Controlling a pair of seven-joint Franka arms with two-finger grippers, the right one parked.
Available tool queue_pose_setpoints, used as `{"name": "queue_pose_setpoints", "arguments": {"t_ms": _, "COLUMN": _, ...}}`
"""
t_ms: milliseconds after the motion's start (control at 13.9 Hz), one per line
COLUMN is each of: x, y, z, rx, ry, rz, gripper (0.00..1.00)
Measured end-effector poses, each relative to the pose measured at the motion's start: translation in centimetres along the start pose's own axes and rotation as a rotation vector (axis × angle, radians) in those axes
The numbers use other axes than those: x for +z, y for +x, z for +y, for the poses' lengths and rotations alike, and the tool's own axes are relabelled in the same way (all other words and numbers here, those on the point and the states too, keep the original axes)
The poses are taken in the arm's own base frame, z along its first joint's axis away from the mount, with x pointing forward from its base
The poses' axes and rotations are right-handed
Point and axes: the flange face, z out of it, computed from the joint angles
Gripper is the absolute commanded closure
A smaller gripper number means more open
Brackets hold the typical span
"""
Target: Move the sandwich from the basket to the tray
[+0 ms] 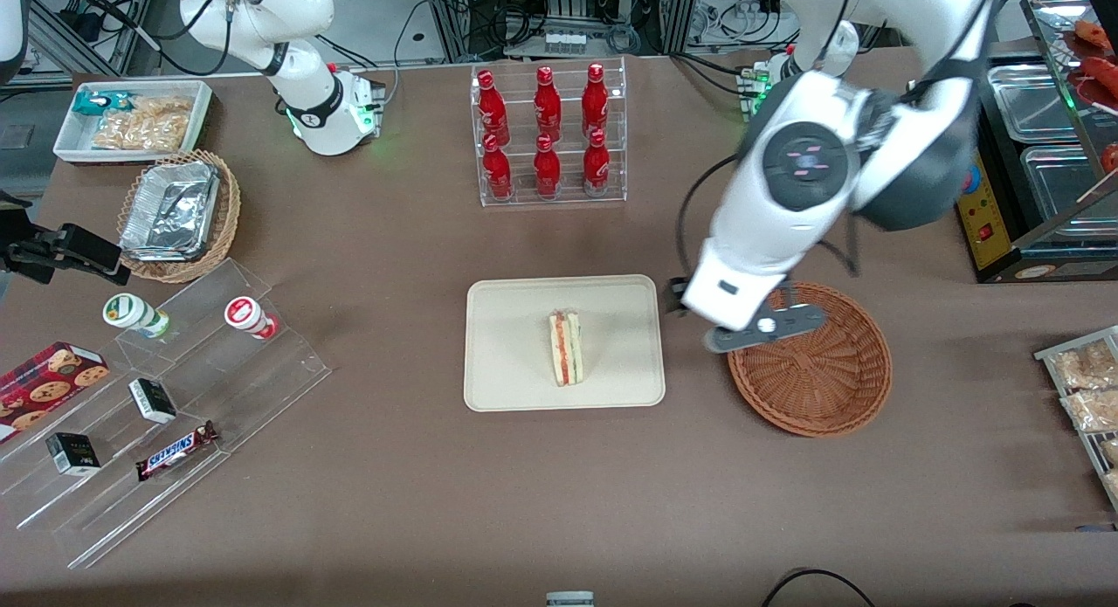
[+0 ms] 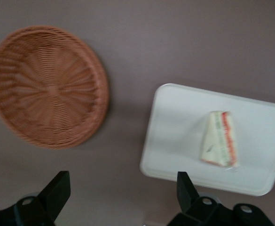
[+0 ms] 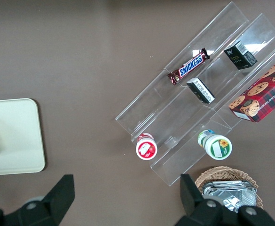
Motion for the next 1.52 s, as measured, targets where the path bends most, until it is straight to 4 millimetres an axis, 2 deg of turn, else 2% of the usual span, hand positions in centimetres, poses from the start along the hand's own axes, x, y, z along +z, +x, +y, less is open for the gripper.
{"name": "queue_pose_setpoints", "arguments": {"t_ms": 289, "x": -4.0, "y": 1.5, "z": -11.4, "rx": 0.058, "ry": 0.055, "rz": -0.082, "gripper": 0.00}}
{"name": "queue_pose_setpoints", "arguments": {"t_ms": 433, "x": -5.7, "y": 0.8, "z": -14.9, "rx": 0.047, "ry": 0.074, "rz": -0.113, "gripper": 0.00}}
{"name": "queue_pose_setpoints", "arguments": {"t_ms": 722, "x": -9.4, "y": -3.4, "z": -17.8, "rx": 0.016, "ry": 0.130, "rz": -0.147, "gripper": 0.00}}
{"name": "queue_pose_setpoints", "arguments": {"t_ms": 938, "x": -10.1, "y": -5.6, "z": -18.6, "rx": 0.023, "ry": 0.179, "rz": -0.130, "gripper": 0.00}}
{"name": "queue_pose_setpoints", "arguments": {"t_ms": 1155, "x": -10.1, "y": -5.5, "z": -20.0, "rx": 0.062, "ry": 0.180, "rz": -0.137, "gripper": 0.00}}
{"name": "queue_pose_setpoints", "arguments": {"t_ms": 1371, "x": -10.0, "y": -4.5, "z": -22.7, "rx": 0.078, "ry": 0.164, "rz": -0.153, "gripper": 0.00}}
{"name": "queue_pose_setpoints", "arguments": {"t_ms": 1515, "x": -10.0, "y": -4.2, "z": -23.4, "rx": 0.078, "ry": 0.151, "rz": -0.157, "gripper": 0.00}}
